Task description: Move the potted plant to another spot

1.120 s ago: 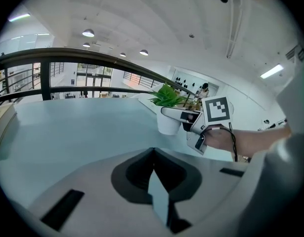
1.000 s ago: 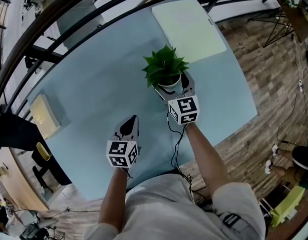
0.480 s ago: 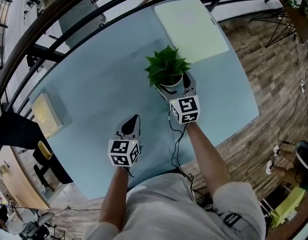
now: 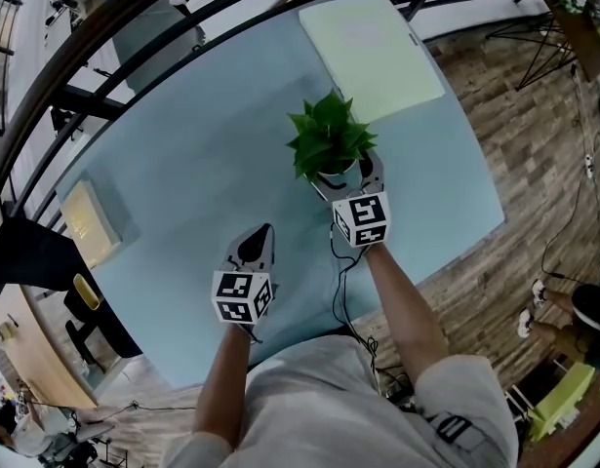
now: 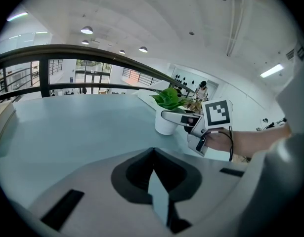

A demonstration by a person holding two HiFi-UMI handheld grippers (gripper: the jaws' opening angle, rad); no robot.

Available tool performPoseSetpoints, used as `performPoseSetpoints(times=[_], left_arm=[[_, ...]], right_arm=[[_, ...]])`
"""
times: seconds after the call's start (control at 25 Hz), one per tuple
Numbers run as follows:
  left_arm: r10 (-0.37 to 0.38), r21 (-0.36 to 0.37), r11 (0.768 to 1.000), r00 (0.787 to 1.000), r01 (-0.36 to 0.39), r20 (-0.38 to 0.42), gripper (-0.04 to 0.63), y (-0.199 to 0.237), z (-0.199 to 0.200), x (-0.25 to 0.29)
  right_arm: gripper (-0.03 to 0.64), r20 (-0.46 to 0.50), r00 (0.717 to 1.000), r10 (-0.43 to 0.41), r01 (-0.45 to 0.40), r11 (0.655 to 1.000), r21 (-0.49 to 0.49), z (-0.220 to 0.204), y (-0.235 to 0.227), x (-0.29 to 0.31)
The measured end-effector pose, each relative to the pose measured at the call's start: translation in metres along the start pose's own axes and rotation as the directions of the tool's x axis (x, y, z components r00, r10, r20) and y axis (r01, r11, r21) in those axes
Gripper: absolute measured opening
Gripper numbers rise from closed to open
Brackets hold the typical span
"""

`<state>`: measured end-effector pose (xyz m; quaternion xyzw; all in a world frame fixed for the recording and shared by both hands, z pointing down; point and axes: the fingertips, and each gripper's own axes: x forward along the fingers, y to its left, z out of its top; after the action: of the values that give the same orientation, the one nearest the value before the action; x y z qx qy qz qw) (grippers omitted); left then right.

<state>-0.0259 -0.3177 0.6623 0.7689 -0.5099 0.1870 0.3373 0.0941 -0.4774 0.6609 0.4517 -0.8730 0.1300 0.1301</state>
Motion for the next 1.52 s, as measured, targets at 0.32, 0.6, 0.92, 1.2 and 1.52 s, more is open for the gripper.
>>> performPoseSetpoints(times=[0.32, 0.6, 0.92, 1.2, 1.52], left_arm=[[-0.001, -0.005, 1.0, 1.0, 0.001, 0.0, 0.011, -0.002, -0.005, -0.006], [0.0, -0.014, 1.0, 1.0, 0.0, -0.001, 0.011, -0.003, -0.005, -0.007], [0.008, -0.016, 1.0, 1.0, -0.008, 0.007, 0.011, -0.006, -0.006, -0.012], [0.007, -0.043, 0.999, 1.0, -0.006, 0.028, 0.011, -0.004, -0.011, -0.016], [-0.029, -0.048, 0.998, 0.998, 0.031, 0.052, 0.011, -0.012, -0.02, -0.028]], right_arm=[[0.511, -0.022, 1.0, -0.009, 0.009, 1.0, -0.011, -0.008, 0.002, -0.008], [0.513, -0.041, 0.999, -0.015, 0.014, 0.999, -0.031, -0.013, 0.002, -0.007], [0.517, -0.046, 0.999, -0.019, 0.02, 0.999, 0.03, -0.017, 0.002, -0.017], [0.509, -0.073, 0.997, -0.005, 0.007, 0.999, 0.033, -0.033, 0.016, -0.053], [0.246, -0.157, 0.987, -0.042, 0.043, 0.999, 0.002, -0.068, 0.036, -0.115]])
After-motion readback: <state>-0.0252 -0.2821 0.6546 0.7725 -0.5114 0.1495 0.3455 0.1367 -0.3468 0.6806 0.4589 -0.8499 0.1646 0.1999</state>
